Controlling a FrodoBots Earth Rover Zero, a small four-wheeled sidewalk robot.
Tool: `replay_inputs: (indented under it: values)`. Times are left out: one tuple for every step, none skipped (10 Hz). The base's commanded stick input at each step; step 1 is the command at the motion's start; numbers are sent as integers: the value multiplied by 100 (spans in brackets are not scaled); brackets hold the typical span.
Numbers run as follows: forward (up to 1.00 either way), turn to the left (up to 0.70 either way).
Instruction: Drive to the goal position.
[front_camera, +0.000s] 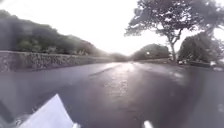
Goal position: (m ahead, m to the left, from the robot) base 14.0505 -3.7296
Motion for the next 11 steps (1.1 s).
replay_inputs:
  values:
    - [50,0]
    - [50,0]
    - [50,0]
    - [50,0]
    - [50,0]
    - [50,0]
    - [50,0]
    - [50,0]
    - [50,0]
    - [50,0]
    - [50,0]
